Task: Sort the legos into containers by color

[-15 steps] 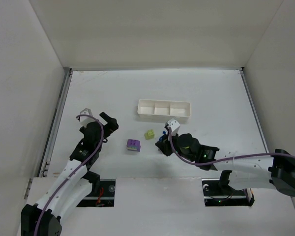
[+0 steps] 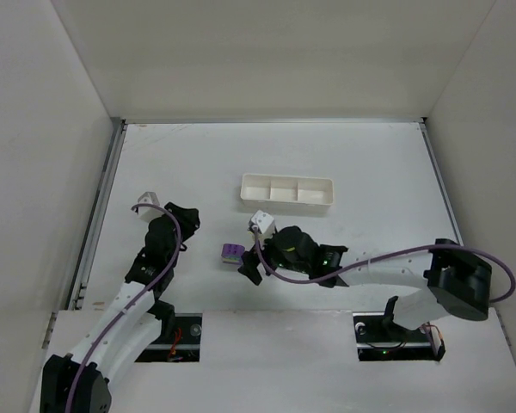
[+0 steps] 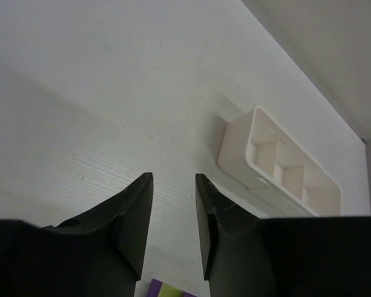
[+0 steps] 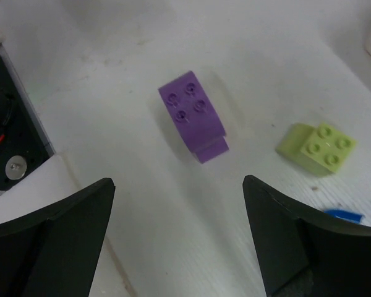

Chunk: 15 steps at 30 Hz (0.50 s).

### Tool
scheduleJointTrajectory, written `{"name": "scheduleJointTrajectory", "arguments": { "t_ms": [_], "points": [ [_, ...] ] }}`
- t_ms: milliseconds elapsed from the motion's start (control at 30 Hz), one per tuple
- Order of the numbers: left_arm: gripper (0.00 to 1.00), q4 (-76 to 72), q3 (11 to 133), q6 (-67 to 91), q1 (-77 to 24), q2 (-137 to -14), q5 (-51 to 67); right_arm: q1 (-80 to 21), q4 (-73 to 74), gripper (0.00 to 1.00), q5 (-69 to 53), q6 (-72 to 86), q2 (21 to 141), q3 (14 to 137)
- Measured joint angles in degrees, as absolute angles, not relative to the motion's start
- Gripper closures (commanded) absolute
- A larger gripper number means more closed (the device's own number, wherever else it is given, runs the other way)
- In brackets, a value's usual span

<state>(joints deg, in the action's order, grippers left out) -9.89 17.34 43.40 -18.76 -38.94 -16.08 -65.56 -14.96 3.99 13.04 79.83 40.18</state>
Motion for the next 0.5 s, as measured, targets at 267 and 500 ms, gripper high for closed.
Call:
{"name": "scheduleJointTrajectory", "arguments": {
  "t_ms": [267,500],
  "points": [
    [0.56,-11.3,15.3,45.1,-14.9,-39.5,-7.5,-65.1,-14.5,0.1,-1.1,8.4,91.3,49.3],
    [0.53,-11.4,14.1,47.3,-11.4,-40.5,-0.5,-63.7,-13.2,0.13,-2.1,5.5,96.2,53.6]
  ]
}}
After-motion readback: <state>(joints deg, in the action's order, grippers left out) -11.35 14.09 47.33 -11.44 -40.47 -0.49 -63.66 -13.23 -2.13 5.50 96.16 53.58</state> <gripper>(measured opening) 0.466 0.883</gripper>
